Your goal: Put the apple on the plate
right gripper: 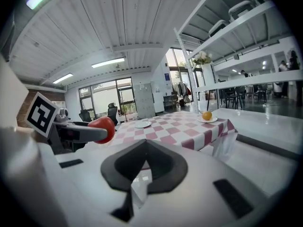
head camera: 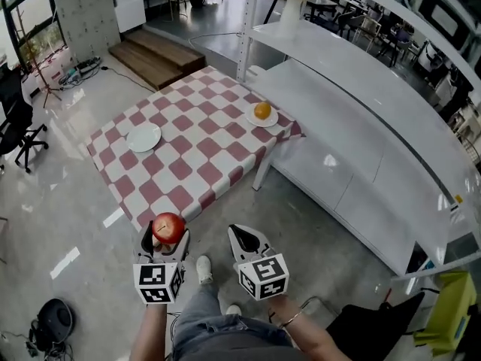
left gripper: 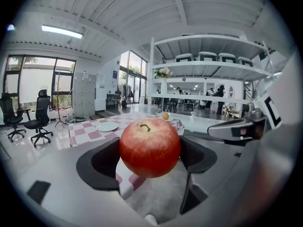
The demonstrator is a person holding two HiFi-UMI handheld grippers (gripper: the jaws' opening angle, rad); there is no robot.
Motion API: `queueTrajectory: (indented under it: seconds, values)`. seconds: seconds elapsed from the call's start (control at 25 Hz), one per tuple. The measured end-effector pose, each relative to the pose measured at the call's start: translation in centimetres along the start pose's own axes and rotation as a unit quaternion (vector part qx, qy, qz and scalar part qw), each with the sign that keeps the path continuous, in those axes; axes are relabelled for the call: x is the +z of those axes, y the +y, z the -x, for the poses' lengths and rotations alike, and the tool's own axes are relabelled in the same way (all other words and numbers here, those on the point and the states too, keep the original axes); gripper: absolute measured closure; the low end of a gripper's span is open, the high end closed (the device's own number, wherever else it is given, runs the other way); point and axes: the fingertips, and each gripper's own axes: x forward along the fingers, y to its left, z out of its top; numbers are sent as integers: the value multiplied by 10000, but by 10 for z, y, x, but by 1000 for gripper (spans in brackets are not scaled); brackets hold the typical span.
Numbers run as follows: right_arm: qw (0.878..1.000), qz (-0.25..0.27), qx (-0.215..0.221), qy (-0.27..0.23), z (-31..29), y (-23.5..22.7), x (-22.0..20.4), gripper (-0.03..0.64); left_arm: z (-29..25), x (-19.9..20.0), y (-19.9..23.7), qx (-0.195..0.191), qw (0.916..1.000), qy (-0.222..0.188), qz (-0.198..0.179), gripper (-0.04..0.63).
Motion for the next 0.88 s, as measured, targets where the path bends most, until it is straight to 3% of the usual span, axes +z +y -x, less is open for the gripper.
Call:
queueTrajectory:
  seconds: [0.88]
  values:
    - [9989, 94, 320, 337, -182, 8, 46, 606, -108, 30, 140, 367, 9986, 194, 333, 212]
